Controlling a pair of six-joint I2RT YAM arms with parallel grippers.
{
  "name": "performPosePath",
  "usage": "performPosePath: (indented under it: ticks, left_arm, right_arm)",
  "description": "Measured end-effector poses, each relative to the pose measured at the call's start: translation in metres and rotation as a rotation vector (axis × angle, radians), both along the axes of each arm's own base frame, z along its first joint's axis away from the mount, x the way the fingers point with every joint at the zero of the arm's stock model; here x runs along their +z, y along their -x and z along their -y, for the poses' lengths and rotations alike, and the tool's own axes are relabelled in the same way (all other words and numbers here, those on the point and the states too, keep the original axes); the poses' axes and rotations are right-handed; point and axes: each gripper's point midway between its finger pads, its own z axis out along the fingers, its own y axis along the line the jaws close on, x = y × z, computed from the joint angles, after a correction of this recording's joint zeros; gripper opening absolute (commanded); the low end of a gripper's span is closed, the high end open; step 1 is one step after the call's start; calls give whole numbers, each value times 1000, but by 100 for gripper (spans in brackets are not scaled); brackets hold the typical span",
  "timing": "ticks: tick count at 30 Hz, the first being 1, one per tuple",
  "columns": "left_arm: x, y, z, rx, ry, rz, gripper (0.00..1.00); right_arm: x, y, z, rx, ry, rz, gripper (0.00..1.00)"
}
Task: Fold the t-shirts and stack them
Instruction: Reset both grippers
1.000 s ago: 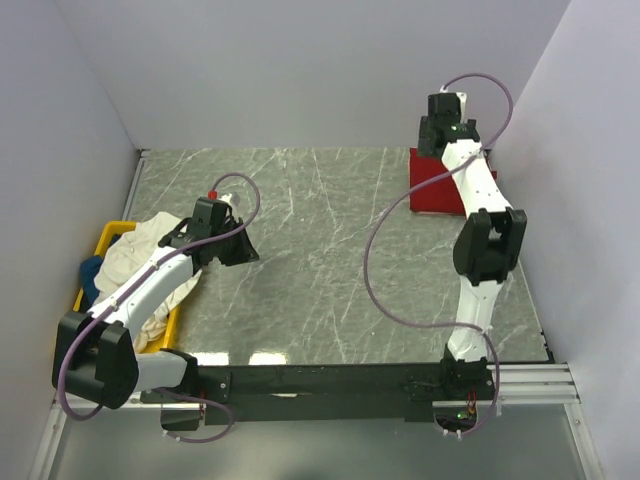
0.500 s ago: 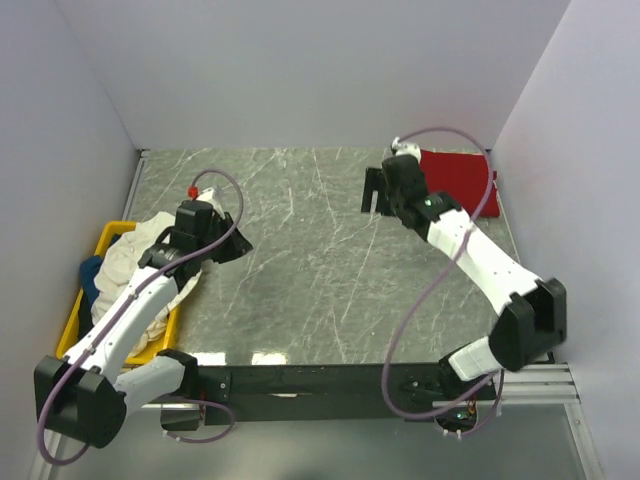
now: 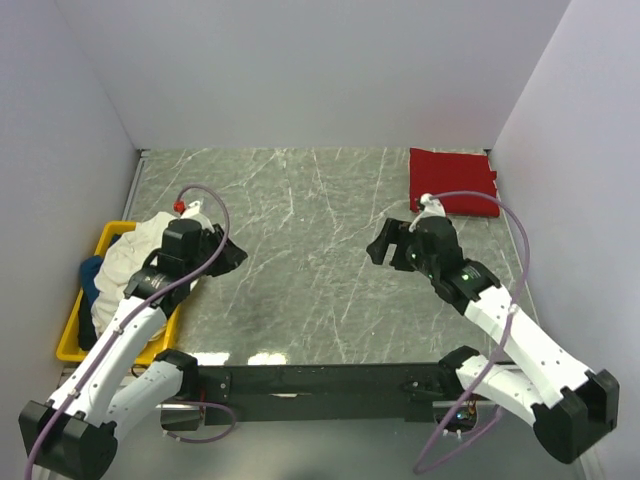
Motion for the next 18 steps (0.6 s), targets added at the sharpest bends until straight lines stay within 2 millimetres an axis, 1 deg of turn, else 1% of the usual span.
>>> performPosePath:
  ticks: [3, 8, 13, 17, 18]
  left_arm:
    - [1, 3, 0, 3, 7, 7, 25]
    - [0, 11, 2, -5, 6, 17, 28]
    - [4, 13, 4, -9, 12, 32, 30]
    - [3, 14, 4, -11, 12, 31, 31]
    - [3, 14, 4, -11, 12, 31, 33]
  right_arm:
    - [3, 11, 2, 8, -28, 18, 91]
    - [6, 22, 7, 13, -46, 40, 92]
    - [12, 28, 11, 14, -52, 62, 92]
    - [10, 30, 12, 11, -46, 54, 93]
    - [9, 31, 13, 11, -44, 52, 93]
